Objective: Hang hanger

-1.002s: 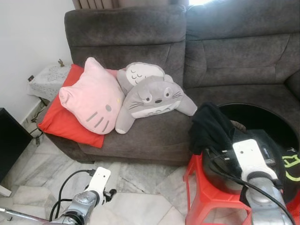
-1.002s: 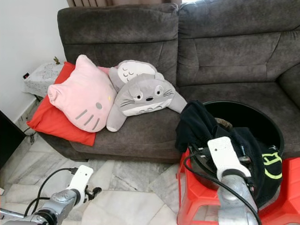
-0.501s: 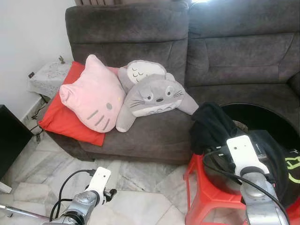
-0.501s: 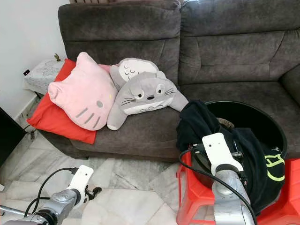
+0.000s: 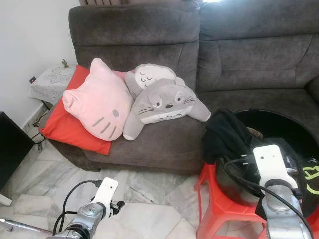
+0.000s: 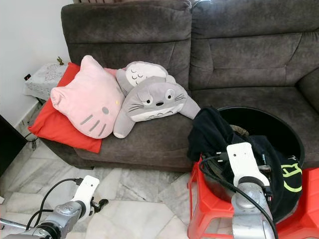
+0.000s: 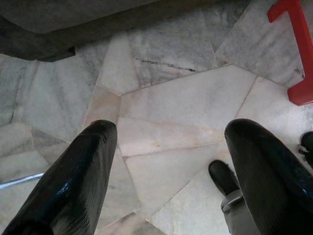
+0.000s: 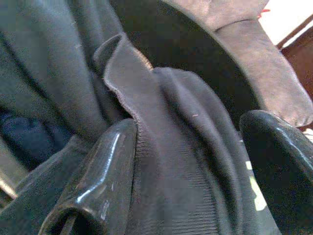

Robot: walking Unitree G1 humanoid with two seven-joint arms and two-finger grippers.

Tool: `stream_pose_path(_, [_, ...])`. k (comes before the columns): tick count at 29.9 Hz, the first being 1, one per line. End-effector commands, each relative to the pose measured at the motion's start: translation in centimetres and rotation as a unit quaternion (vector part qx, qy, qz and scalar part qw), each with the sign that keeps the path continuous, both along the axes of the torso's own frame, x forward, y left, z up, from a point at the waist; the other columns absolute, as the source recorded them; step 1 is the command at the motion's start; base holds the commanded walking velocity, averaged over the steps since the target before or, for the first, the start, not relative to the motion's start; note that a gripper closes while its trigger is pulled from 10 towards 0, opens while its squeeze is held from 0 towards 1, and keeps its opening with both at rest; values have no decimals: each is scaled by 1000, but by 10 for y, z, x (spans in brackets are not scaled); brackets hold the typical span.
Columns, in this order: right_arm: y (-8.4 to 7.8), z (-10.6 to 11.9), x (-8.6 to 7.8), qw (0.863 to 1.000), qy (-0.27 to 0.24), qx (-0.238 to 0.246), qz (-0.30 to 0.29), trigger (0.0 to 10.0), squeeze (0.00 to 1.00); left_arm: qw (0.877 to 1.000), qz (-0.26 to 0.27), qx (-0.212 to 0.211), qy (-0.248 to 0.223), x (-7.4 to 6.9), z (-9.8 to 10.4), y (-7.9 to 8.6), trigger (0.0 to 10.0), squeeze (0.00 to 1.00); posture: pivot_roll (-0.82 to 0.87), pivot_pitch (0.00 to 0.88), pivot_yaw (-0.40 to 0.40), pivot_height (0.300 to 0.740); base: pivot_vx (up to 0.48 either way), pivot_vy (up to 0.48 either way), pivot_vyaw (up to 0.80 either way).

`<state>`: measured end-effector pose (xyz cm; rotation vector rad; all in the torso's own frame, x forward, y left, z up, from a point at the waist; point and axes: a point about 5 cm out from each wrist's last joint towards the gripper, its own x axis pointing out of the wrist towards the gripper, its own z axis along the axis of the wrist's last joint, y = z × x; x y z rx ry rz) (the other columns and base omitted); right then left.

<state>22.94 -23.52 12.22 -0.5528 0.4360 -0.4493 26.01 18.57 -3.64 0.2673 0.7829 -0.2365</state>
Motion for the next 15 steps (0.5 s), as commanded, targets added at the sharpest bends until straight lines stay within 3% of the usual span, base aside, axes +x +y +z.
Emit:
stream_pose_path(1, [2, 6, 0, 1000, -19, 1, -2, 10000, 0, 1000, -4, 11, 10, -2, -1, 4, 10000, 0, -237, 0, 120, 740, 0, 0, 0])
stream_pose_path(6, [1, 9, -1, 1000, -30, 1, -7, 10000, 0, 1000, -6, 11, 11, -2, -1, 4, 10000, 0, -237, 0, 120, 740, 0, 0, 0])
stream_pose_path(15, [13, -11, -5, 999, 32, 22, 38, 10000, 0, 1000, -7, 10, 12, -2, -1, 3, 10000, 0, -240, 0, 119, 740, 0, 0, 0])
